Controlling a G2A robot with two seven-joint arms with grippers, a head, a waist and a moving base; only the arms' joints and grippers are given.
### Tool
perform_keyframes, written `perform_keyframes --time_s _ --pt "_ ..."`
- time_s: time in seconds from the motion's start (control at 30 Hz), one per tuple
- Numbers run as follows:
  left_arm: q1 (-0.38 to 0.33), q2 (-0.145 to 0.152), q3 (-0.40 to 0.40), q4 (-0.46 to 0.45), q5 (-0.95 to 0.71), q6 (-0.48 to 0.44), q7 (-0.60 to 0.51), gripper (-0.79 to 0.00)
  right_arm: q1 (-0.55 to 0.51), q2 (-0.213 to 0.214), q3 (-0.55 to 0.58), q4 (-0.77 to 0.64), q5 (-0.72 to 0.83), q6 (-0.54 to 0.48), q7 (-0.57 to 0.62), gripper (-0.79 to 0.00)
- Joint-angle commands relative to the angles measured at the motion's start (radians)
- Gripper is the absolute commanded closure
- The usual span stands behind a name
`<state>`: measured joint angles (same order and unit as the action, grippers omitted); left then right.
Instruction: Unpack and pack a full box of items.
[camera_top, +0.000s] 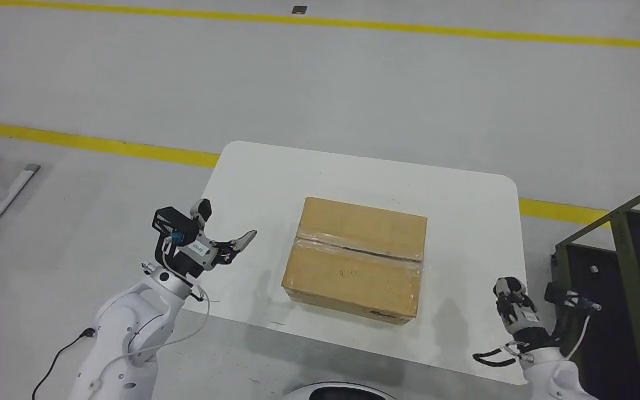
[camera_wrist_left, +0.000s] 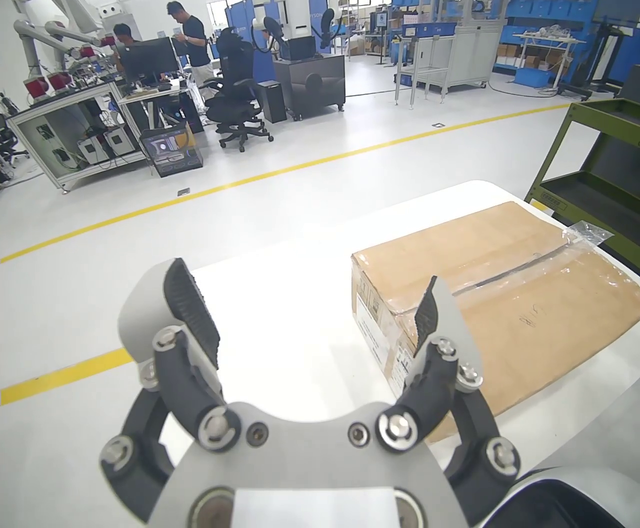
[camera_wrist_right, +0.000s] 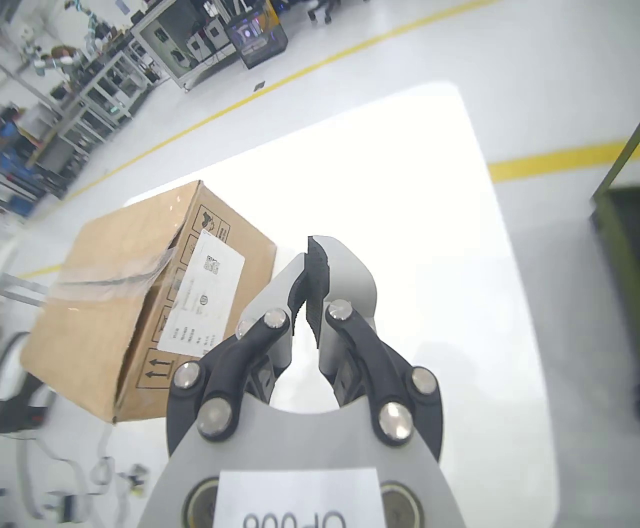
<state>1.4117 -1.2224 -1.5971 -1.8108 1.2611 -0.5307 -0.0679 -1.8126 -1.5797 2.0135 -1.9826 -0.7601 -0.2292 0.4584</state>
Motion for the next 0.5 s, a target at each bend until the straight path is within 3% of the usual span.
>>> perform_keyframes --time_s 0.0,0.23,0.47 --pt "0.000 0.000 0.000 0.000 0.000 0.000 0.000 -0.785 0.038 0.008 0.026 0.028 0.187 0.030 0.124 0.000" --pt "0.000 0.000 0.000 0.000 0.000 0.000 0.000 -0.785 0.106 0.035 0.067 0.083 0.536 0.045 0.406 0.000" --pt "0.000 0.000 0.000 0.000 0.000 0.000 0.000 -0.785 0.110 0.040 0.073 0.083 0.544 0.033 0.429 0.000"
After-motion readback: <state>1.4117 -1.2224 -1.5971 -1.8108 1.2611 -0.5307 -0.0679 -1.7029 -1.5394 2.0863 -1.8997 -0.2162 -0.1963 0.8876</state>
